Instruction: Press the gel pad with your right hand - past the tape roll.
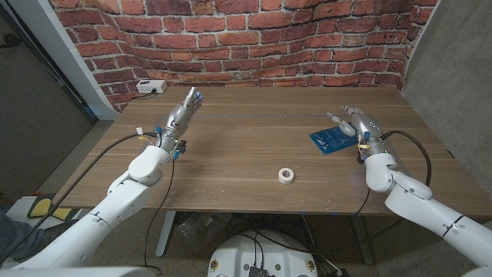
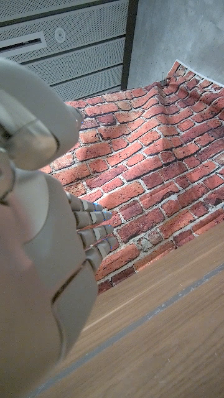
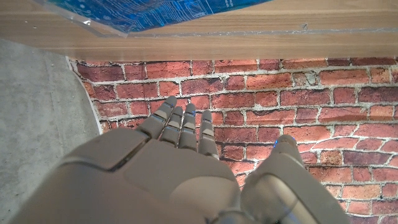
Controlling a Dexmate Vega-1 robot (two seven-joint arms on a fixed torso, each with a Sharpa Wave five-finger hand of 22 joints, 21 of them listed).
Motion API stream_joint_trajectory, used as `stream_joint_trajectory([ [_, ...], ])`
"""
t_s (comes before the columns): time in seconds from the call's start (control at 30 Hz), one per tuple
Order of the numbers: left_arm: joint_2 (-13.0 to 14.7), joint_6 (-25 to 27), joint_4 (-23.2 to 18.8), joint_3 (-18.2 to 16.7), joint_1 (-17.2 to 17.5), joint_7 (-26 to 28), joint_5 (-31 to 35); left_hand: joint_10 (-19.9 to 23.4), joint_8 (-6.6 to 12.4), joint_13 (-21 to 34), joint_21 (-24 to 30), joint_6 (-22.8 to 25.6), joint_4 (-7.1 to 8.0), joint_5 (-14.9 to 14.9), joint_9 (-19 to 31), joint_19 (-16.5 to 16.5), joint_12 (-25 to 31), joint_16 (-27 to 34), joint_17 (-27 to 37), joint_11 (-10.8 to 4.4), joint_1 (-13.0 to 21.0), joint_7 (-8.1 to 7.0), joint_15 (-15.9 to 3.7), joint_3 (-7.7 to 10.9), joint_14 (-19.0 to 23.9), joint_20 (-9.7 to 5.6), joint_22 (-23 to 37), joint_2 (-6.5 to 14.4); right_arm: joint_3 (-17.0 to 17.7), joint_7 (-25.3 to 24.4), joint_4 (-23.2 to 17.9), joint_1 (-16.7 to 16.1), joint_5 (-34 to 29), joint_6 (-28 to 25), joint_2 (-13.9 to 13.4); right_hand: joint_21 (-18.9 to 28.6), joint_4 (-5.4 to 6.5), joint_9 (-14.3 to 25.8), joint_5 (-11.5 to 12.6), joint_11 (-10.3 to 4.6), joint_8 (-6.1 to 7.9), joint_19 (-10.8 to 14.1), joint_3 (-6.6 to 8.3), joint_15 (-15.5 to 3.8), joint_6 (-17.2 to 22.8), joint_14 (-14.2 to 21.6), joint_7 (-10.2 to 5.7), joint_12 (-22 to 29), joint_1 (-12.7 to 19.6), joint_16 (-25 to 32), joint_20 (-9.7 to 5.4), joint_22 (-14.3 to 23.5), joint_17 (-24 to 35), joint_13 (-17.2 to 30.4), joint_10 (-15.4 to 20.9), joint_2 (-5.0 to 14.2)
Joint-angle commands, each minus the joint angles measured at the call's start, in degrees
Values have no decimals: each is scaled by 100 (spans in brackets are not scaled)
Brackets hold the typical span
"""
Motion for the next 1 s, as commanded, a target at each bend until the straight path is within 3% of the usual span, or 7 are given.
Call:
stream_joint_trajectory([
  [0.03,20,-49,-56,-65,74,5,23,-5,-24,14,-6,14,13,-20,32,67,-30,-21,12,-46,30,-13,-27,-49,7,71,9,33,-303,62,-125,148,-397,-717,-135,47,25,12,-18,-46,49,104,38,8,38,107,-89,21,31,36,10,12,17,18,25,64],
  [0.1,24,-57,-68,-76,90,9,28,-1,-27,14,-8,10,13,-21,33,65,-30,-22,12,-47,31,-16,-25,-51,8,78,10,34,-330,107,-142,162,-405,-777,-163,48,23,12,-21,55,40,105,44,4,17,100,-73,14,38,25,6,13,17,18,8,76],
  [0.2,32,-66,-89,-91,109,10,35,1,-31,15,-8,10,14,-22,33,72,-33,-24,13,-44,33,-22,-27,-56,8,73,11,36,-366,136,-164,172,-427,-844,-200,47,21,12,-23,60,35,103,47,6,3,93,-71,18,42,19,-3,14,16,17,19,82],
  [0.37,10,-118,-104,-118,125,-7,-1,-2,-34,15,-18,11,14,-24,33,56,-37,-28,13,-38,36,-27,-22,-61,2,82,12,37,-428,230,-223,202,-435,-1036,-215,76,4,7,-38,-40,101,191,58,-168,210,351,-210,98,65,71,0,16,6,6,271,104],
  [0.43,2,-146,-114,-129,133,0,9,-7,-35,15,-23,14,15,-24,33,47,-41,-30,13,-44,37,-16,-25,-63,0,83,12,38,-453,381,-261,239,-382,-1089,-254,78,0,6,-39,-33,105,202,59,-174,231,380,-205,110,69,72,-8,16,5,4,313,105],
  [0.53,7,-131,-139,-141,150,6,7,-5,-37,15,-26,14,15,-25,33,45,-42,-30,14,-45,39,-16,-25,-66,2,85,13,40,-510,525,-283,300,-351,-1163,-287,51,-3,4,-43,128,52,145,65,-92,128,286,-104,55,77,9,-6,17,4,1,217,121],
  [1.0,44,-72,-231,-197,275,43,0,12,-41,17,-35,31,18,-30,34,45,-45,-31,15,-71,47,-30,-36,-80,10,89,15,49,-825,1076,-330,589,-325,-1507,-405,35,-7,4,-43,132,25,110,83,-51,59,256,-59,42,96,-13,-2,17,5,2,202,156],
])
